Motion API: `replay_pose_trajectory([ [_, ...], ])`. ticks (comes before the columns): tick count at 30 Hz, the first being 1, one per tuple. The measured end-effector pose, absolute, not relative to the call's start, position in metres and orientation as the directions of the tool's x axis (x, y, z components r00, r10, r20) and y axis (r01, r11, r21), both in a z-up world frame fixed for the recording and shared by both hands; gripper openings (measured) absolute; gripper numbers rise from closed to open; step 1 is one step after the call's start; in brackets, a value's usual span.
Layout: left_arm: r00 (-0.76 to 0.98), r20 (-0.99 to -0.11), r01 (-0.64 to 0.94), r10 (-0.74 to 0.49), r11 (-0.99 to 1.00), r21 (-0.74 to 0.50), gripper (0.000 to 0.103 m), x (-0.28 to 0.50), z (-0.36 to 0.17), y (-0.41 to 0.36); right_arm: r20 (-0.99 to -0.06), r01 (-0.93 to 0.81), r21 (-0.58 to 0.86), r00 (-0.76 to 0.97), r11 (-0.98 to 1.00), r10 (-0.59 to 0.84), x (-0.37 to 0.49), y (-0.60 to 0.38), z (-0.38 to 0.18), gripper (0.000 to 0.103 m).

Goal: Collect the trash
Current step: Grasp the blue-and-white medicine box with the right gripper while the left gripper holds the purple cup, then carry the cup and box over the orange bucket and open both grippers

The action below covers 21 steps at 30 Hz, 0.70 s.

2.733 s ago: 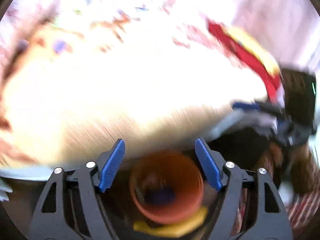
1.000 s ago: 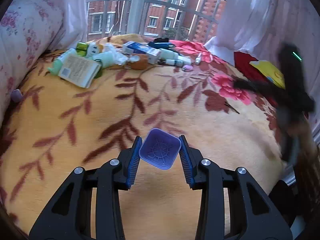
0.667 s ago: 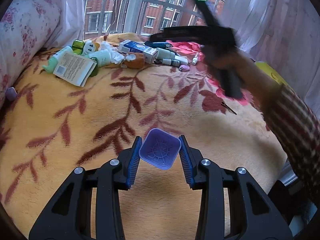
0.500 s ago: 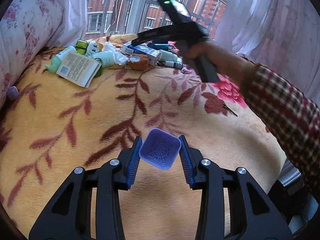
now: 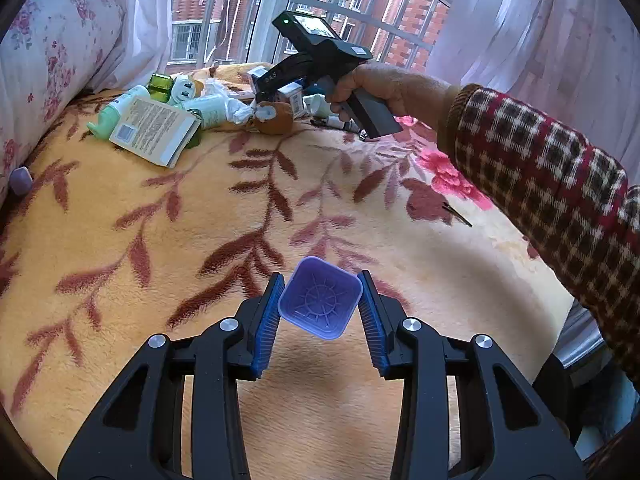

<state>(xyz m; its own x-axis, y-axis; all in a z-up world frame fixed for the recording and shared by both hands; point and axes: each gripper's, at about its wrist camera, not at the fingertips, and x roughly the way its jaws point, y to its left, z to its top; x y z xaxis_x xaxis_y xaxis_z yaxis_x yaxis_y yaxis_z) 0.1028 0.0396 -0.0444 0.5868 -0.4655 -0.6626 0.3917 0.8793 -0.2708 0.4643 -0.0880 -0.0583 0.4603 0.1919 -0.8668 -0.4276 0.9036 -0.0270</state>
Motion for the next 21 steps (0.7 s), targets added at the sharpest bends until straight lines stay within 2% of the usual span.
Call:
replay_pose_trajectory([
  [3, 0.583, -0.665, 0.396, -0.466, 0.878, -0.268, 0.037, 0.102, -0.044, 0.037, -0.856, -0.360, 0.047, 0.466, 0.932, 0.224, 0.462, -0.105, -0.054, 0.030],
  [11, 0.590, -0.670, 0.373, -0.450, 0.888, -0.268, 0.037, 0.100, -0.041, 0.037, -0.784, -0.365, 0.141, 0.526, 0.920, 0.329, 0.391, -0.130, -0.019, 0.030],
  [16, 0.609, -0.673, 0.355, -0.420, 0.903, -0.243, 0.037, 0.087, -0.036, 0.037, -0.748, -0.457, 0.186, 0.508, 0.870, 0.427, 0.267, -0.141, 0.012, 0.030],
  [21, 0.601, -0.681, 0.370, -0.418, 0.901, -0.226, 0.037, 0.050, -0.031, 0.029, -0.746, -0.512, 0.233, 0.451, 0.827, 0.490, 0.131, -0.149, 0.013, 0.030],
])
